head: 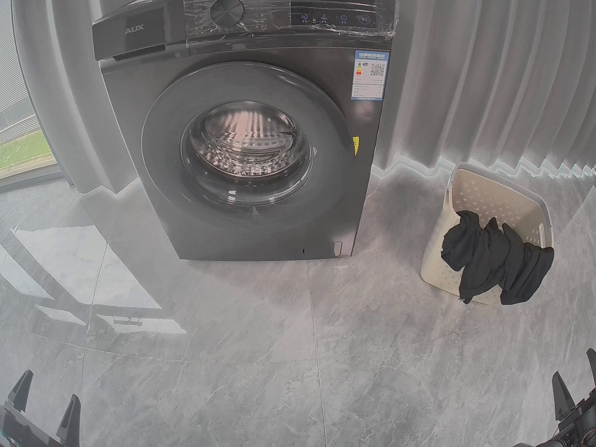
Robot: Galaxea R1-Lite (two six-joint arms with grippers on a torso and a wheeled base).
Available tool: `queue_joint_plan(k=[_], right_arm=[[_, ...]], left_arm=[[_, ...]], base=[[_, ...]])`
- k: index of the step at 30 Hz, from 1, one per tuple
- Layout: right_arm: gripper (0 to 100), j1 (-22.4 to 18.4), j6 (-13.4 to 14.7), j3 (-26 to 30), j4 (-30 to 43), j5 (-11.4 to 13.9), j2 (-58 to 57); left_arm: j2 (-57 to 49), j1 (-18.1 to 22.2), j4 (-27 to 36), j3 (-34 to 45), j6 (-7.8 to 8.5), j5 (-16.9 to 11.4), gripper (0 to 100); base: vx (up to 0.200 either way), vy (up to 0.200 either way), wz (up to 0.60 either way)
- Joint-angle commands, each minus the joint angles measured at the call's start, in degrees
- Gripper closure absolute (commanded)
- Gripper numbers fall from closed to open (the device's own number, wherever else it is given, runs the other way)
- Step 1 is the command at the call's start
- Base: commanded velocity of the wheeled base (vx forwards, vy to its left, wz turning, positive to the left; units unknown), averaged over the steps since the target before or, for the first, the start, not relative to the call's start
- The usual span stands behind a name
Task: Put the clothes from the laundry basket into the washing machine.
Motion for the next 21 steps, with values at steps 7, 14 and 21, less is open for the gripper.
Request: queue_joint_plan(k=[7,14,21], right_arm=[[0,0.0,0.0,1.0,0.0,0.0,-0.4],[0,0.0,0.0,1.0,0.0,0.0,-0.4],[0,0.0,0.0,1.0,0.0,0.0,-0.4]], left_arm=[[-0.8,0.0,-0.1,1.0,-0.5,0.1,0],[-0.8,0.0,-0.1,1.0,-0.23,0.0,0],[-0.8,0.0,-0.1,1.0,-0.23,0.0,0]], base=[[0.057,0.0,0.0],[0.029,0.0,0.0],[0.0,0.0,-0.26]])
